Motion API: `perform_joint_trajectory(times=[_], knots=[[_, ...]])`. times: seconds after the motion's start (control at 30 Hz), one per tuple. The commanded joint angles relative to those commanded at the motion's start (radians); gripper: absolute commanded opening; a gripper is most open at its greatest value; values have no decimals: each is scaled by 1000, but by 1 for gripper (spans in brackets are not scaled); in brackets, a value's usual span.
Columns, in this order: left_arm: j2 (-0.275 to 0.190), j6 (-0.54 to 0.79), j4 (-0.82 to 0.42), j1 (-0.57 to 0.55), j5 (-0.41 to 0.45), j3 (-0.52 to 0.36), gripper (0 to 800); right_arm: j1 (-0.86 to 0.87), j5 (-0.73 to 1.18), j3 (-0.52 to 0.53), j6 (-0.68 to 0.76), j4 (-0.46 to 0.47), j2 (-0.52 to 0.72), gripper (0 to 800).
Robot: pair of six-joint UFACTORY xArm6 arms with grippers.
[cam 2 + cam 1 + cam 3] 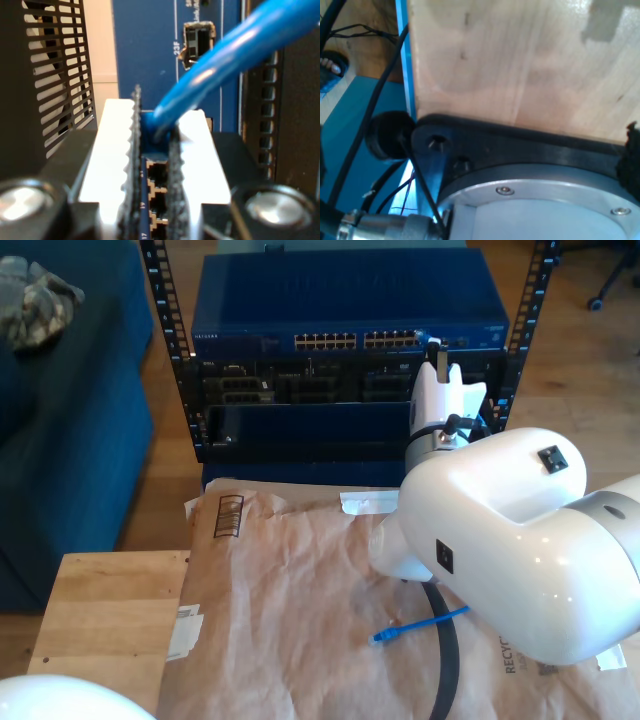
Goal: Grab the cable and plug it in
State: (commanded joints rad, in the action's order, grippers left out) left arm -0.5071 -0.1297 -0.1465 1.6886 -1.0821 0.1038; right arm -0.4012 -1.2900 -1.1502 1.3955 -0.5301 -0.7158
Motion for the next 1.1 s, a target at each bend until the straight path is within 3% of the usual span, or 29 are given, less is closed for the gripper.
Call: perform_joint_trajectory(times=[1.1], knots=[[0,0,0,-2,0,0,800,-29,-8,-9,0,-2,-6,0]])
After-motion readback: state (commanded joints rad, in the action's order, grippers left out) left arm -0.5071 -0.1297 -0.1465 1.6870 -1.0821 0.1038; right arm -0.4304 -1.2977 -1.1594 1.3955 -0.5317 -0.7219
